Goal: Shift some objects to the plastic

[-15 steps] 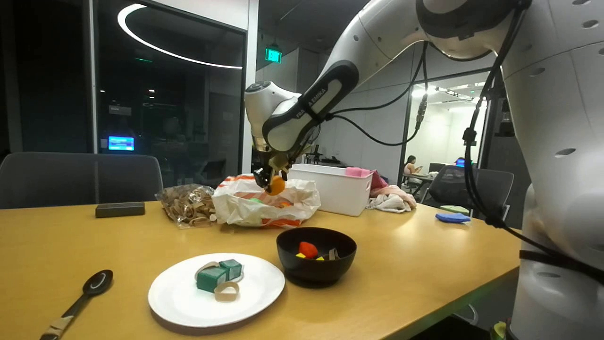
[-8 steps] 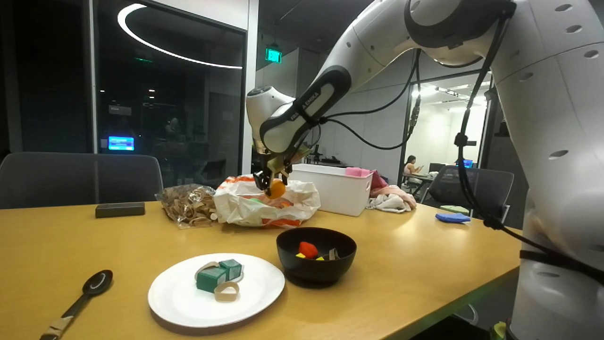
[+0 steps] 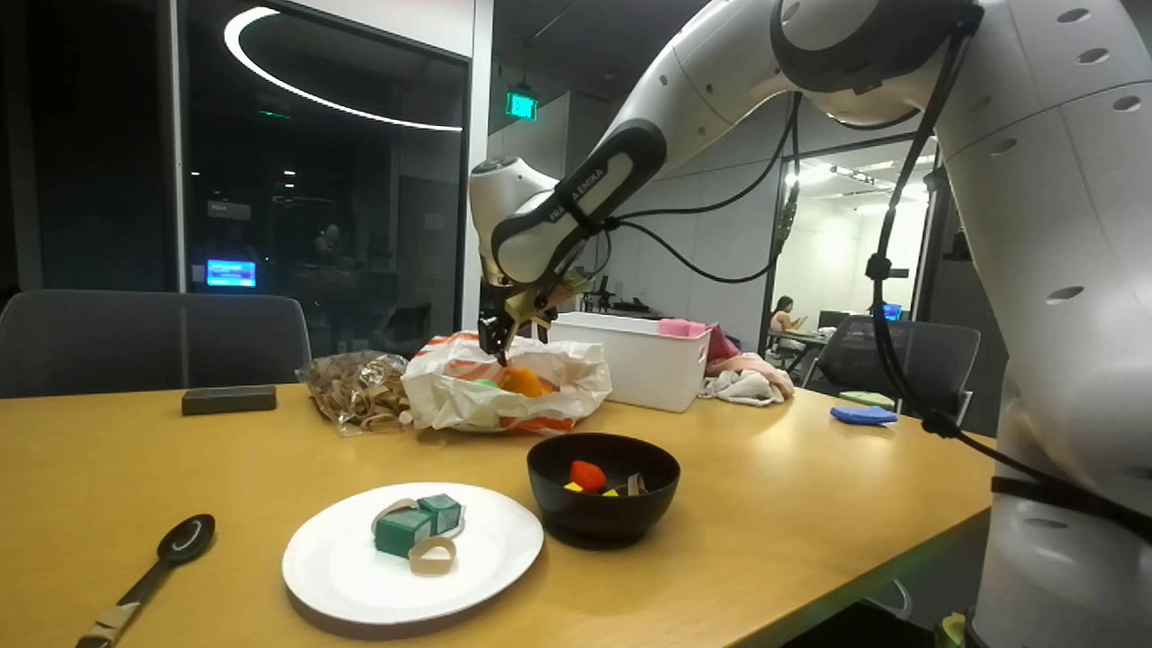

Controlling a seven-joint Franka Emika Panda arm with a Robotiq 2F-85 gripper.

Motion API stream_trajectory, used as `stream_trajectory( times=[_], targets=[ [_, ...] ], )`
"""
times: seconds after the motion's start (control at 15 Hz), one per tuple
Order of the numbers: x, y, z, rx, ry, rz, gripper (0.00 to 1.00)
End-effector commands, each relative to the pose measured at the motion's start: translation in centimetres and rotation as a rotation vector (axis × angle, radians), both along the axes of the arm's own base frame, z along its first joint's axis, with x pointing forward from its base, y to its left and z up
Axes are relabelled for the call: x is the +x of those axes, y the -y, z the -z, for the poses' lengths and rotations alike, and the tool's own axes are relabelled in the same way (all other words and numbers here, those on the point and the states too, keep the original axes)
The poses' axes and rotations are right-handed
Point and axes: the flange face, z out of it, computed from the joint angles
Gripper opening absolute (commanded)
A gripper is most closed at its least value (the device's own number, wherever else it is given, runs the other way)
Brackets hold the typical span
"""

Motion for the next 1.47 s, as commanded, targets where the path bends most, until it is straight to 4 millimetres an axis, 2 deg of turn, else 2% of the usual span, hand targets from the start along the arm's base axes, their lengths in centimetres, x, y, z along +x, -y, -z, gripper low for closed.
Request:
stream_trajectory(
  times=[0.0, 0.33, 0.6, 0.93, 1.13, 1.2, 1.4],
  targets=[
    [0.3, -1.2, -2.2, 0.029, 0.012, 0.012, 1.00],
    [-1.2, -4.7, -5.5, 0.088, 0.004, 0.006, 1.00],
    [-3.7, -7.2, -7.7, 0.105, -0.089, 0.042, 1.00],
    [-6.7, -9.2, -10.3, 0.141, -0.124, 0.052, 1.00],
    [-8.3, -10.3, -10.9, 0.199, -0.114, 0.038, 1.00],
    [-6.5, -9.9, -9.9, 0.160, -0.118, 0.059, 1.00],
    [-6.8, -10.1, -9.7, 0.163, -0.123, 0.059, 1.00]
  ],
)
